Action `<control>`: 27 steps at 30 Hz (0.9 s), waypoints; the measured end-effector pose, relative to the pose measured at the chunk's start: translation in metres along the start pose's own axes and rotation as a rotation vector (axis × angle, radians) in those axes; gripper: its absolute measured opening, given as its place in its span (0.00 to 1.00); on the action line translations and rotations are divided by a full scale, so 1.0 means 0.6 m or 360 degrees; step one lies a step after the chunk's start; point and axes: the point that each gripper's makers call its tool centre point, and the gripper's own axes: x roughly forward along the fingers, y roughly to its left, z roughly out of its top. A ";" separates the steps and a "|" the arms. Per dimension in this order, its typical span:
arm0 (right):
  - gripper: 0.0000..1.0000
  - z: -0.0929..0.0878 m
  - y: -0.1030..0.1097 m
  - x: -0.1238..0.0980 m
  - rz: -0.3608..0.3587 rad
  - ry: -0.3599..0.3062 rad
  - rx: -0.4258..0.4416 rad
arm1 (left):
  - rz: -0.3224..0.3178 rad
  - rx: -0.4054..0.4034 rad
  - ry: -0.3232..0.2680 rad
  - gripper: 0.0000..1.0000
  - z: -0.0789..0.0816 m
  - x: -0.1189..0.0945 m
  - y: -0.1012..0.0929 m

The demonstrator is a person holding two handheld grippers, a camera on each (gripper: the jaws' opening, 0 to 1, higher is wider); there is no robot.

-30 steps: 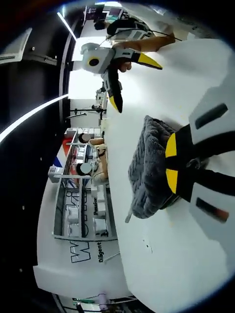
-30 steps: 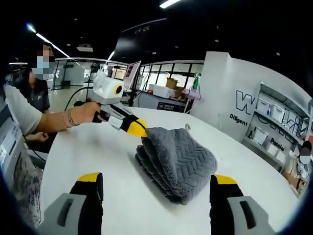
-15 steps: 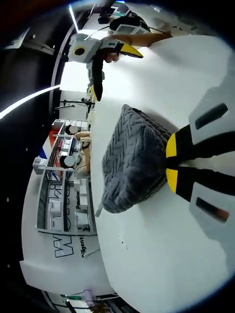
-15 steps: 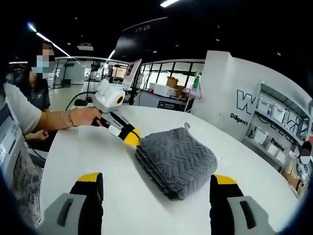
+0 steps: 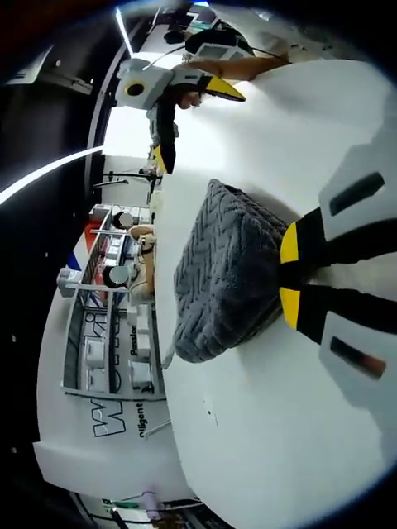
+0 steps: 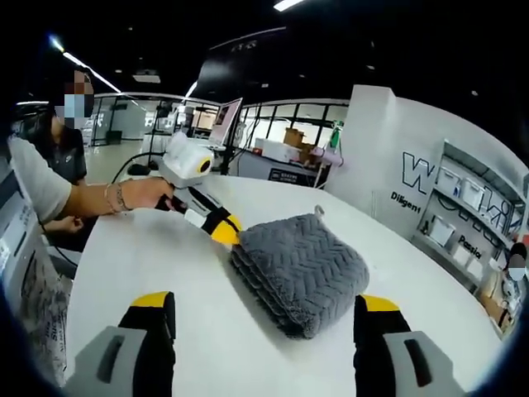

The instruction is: Fold the towel on the table until its edges align and the towel forms a compact rectangular stack.

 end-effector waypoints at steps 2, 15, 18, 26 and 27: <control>0.93 -0.001 0.001 0.001 0.0006 0.0006 -0.0002 | 0.0002 0.0033 -0.0027 0.20 0.011 -0.006 -0.005; 0.93 -0.002 0.001 -0.001 0.0001 0.0005 -0.0001 | -0.0155 0.0415 -0.0271 0.44 0.119 -0.038 -0.043; 0.93 -0.006 0.006 0.001 0.0021 0.0015 0.0003 | -0.0361 0.0413 -0.0280 0.57 0.133 -0.030 -0.048; 0.96 -0.007 0.021 0.006 0.0059 0.0039 -0.0025 | -0.0410 0.0710 -0.0214 0.88 0.150 0.009 -0.002; 0.96 -0.008 0.022 0.007 0.0060 0.0043 -0.0024 | -0.0429 0.0694 -0.0202 0.95 0.149 0.019 0.000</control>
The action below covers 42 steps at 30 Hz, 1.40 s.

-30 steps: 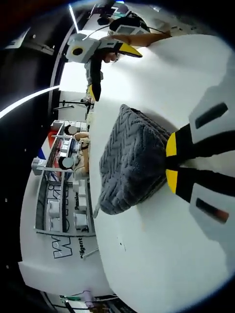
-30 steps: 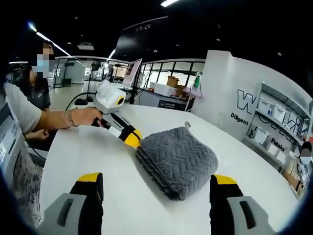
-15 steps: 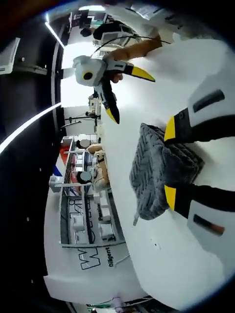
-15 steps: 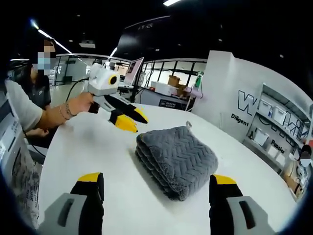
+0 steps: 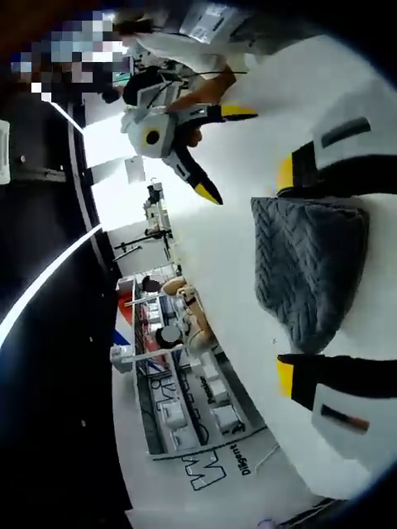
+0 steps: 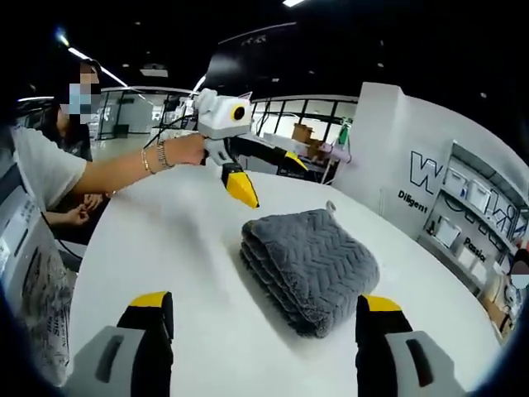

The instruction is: Fold the towel on the table until its edges align and the towel forms a compact rectangular stack.

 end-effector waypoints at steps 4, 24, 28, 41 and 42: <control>0.96 0.001 0.003 0.000 0.0009 -0.0002 -0.0008 | -0.0056 -0.0074 -0.0036 0.99 -0.001 0.022 0.006; 0.99 0.015 0.018 -0.002 0.0051 -0.0071 0.0016 | -0.0355 -0.0184 0.0002 0.94 -0.064 0.071 0.002; 0.99 0.016 0.023 0.000 0.0063 -0.0068 0.0010 | -0.0335 -0.0307 -0.0058 0.94 -0.073 0.072 0.018; 0.99 0.015 0.028 0.003 0.0072 -0.0059 -0.0003 | -0.0385 -0.0389 -0.0066 1.00 -0.124 0.096 -0.008; 0.99 0.014 0.028 0.003 0.0072 -0.0057 -0.0004 | -0.0381 -0.0395 -0.0074 1.00 -0.125 0.098 -0.008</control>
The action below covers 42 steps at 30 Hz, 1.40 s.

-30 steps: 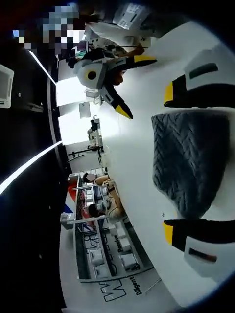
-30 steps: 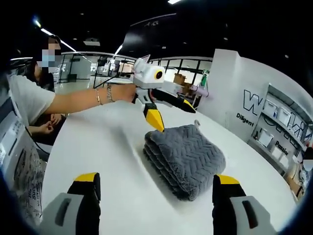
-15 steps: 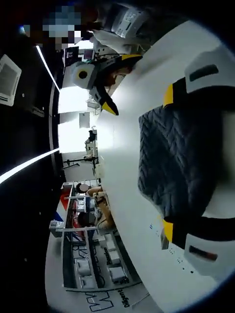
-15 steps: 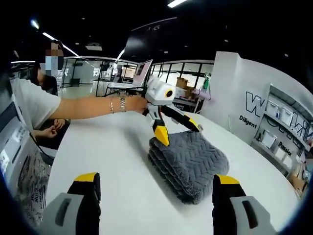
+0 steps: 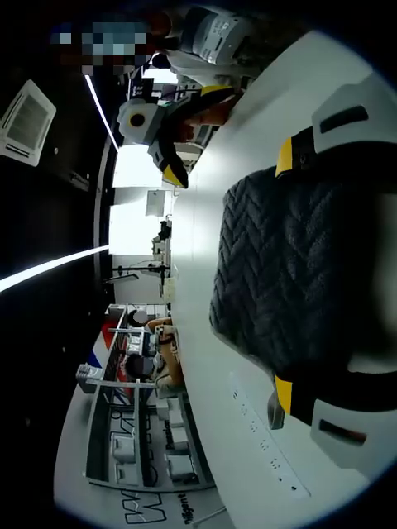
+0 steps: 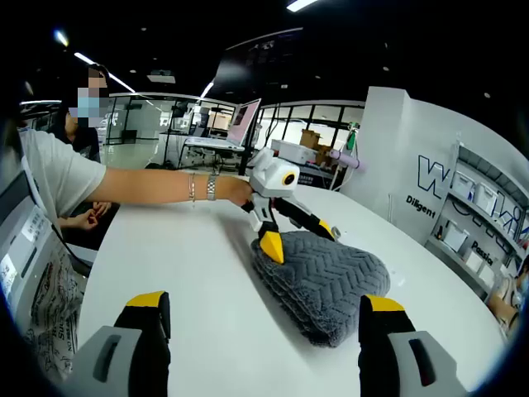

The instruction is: Fold the towel on the table until its edges align and the towel forms a compact rectangular stack.

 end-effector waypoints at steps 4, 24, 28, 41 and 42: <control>0.99 0.000 0.000 0.000 0.0003 0.0001 0.0000 | 0.0014 0.0004 -0.0013 1.00 -0.003 0.003 -0.002; 0.99 -0.013 -0.021 0.003 -0.0014 0.0011 0.0082 | 0.0131 0.0044 -0.0103 1.00 0.064 -0.024 -0.032; 0.99 -0.020 -0.032 0.004 -0.0043 0.0027 0.0112 | 0.0329 0.0105 -0.0002 1.00 0.068 -0.051 -0.027; 0.99 -0.038 -0.078 0.000 -0.0134 0.0041 0.0232 | 0.0684 -0.0096 0.0081 1.00 0.034 -0.169 -0.067; 0.99 -0.040 -0.083 -0.001 -0.0144 0.0039 0.0251 | 0.0710 -0.0085 0.0105 1.00 0.027 -0.177 -0.068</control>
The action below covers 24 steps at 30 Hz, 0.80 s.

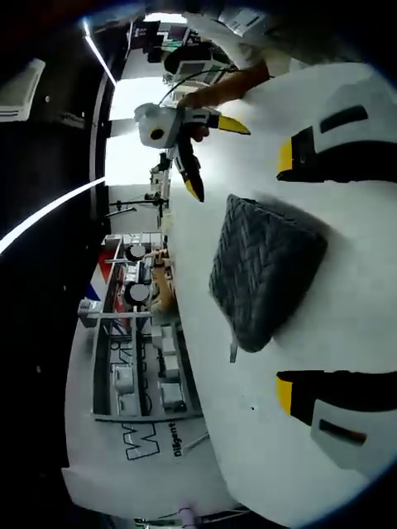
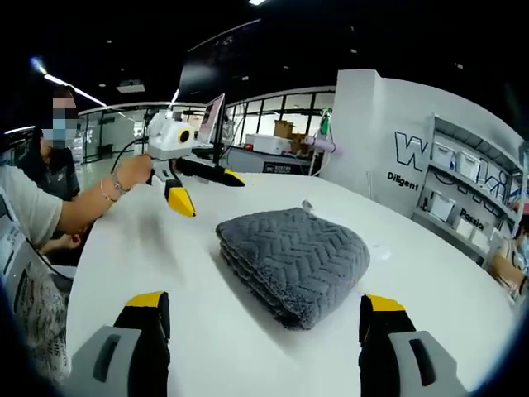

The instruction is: Fold the towel on the table until its edges align and the towel forms a compact rectangular stack.

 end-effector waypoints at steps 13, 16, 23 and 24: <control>0.99 -0.013 -0.037 -0.006 -0.0102 0.0014 0.0067 | -0.0229 -0.0232 -0.0102 1.00 -0.021 -0.025 -0.060; 0.99 -0.013 -0.045 -0.009 -0.0124 -0.0002 0.0072 | -0.0204 -0.0193 -0.0085 1.00 -0.027 -0.021 -0.059; 0.99 -0.036 -0.057 0.002 -0.0135 0.0064 0.0100 | -0.0159 -0.0237 -0.0028 1.00 -0.048 -0.021 -0.040; 0.99 -0.038 -0.057 0.003 -0.0134 0.0072 0.0102 | -0.0151 -0.0245 -0.0027 1.00 -0.050 -0.022 -0.039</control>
